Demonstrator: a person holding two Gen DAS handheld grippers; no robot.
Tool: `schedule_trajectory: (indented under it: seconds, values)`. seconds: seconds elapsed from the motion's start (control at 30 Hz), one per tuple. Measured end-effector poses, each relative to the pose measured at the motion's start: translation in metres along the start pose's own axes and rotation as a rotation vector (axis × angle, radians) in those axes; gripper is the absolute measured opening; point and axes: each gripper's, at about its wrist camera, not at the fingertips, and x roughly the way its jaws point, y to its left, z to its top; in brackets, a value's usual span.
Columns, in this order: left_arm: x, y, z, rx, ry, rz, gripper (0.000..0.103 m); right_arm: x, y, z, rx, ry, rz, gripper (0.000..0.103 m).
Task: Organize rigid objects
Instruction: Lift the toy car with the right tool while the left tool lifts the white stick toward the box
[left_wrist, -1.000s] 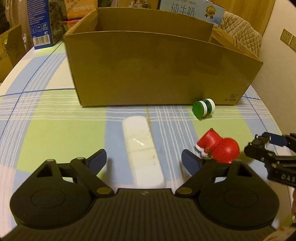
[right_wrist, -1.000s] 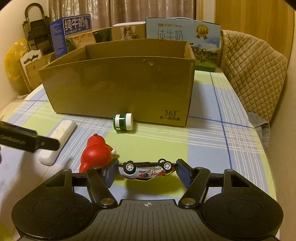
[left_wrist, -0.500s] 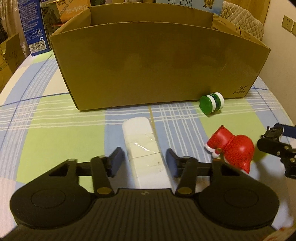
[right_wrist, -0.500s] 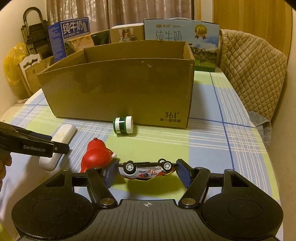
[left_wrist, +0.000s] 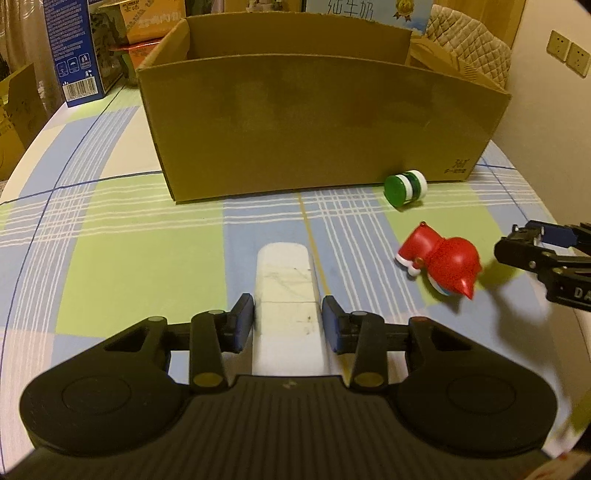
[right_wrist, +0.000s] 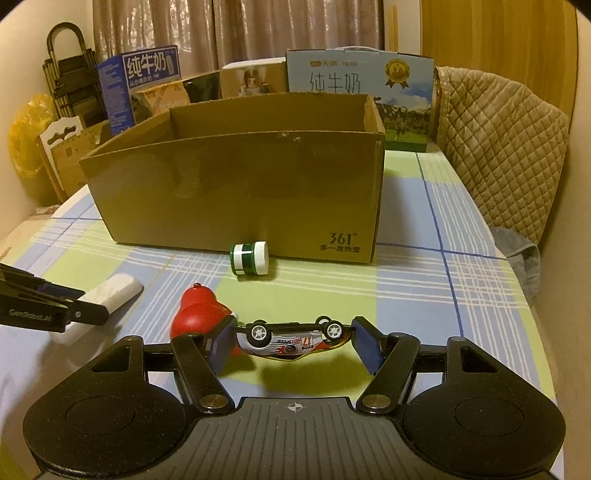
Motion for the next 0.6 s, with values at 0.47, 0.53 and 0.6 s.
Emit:
schedule_trajectory:
  seconds: [0.47,0.53,0.6]
  values:
    - [-0.039,0.007,-0.01,-0.015,-0.025,-0.022,0.034,-0.032,0.027,-0.014,0.04,0.009,0.005,0.064]
    - [-0.043,0.008,-0.01,-0.012,-0.029,-0.026,0.034,-0.035,0.03,-0.014,0.043,0.008,0.005,0.064]
    - [-0.046,0.008,-0.008,-0.013,-0.035,-0.031,0.034,-0.038,0.033,-0.013,0.039,0.003,0.007,0.064]
